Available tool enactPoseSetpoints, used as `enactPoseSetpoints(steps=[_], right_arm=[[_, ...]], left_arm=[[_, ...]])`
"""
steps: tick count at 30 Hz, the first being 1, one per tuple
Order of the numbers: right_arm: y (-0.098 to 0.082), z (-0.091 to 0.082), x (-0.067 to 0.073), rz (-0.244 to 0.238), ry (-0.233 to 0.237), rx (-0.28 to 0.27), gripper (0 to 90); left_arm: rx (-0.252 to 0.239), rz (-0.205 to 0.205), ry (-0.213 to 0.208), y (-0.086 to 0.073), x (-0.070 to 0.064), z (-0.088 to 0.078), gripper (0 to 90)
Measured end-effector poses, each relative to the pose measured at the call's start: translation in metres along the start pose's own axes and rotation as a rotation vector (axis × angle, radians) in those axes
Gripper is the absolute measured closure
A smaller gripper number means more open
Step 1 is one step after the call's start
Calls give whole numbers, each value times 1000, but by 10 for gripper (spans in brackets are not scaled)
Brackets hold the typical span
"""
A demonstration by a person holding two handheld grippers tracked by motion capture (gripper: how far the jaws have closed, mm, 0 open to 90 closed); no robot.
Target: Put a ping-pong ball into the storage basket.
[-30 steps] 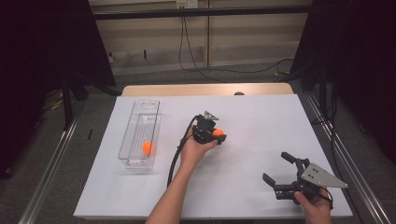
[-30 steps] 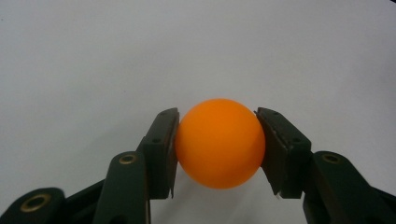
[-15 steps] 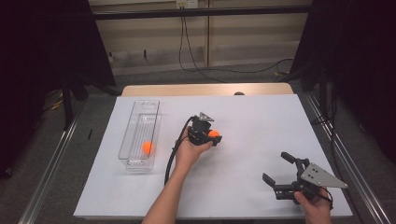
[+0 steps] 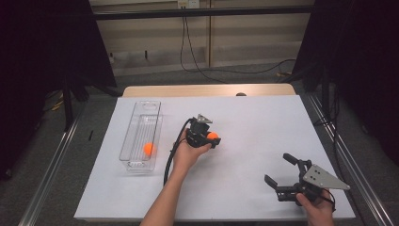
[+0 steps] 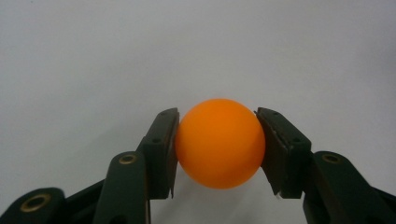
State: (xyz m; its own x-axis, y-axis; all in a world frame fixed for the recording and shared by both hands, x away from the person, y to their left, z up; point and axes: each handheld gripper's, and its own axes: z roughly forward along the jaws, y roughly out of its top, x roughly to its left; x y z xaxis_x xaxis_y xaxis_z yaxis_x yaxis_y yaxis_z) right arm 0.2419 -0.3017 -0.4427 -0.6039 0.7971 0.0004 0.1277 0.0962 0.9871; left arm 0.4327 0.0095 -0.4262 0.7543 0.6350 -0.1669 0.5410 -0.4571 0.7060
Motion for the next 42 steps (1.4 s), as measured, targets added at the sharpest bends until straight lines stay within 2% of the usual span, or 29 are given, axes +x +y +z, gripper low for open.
enactPoseSetpoints(steps=[2,17,23,42], right_arm=[[0,0,0,0,-1,1,12],[0,0,0,2,-2,-3,12],[0,-1,0,6,0,-3,12],[1,-1,1,4,0,-6,12]], left_arm=[[-5,-9,-5,0,1,-1,509],[2,1,-4,-4,6,-10,509],[-11,-10,-3,-4,7,-15,509],[-3,-26,19,-7,14,-25,509]])
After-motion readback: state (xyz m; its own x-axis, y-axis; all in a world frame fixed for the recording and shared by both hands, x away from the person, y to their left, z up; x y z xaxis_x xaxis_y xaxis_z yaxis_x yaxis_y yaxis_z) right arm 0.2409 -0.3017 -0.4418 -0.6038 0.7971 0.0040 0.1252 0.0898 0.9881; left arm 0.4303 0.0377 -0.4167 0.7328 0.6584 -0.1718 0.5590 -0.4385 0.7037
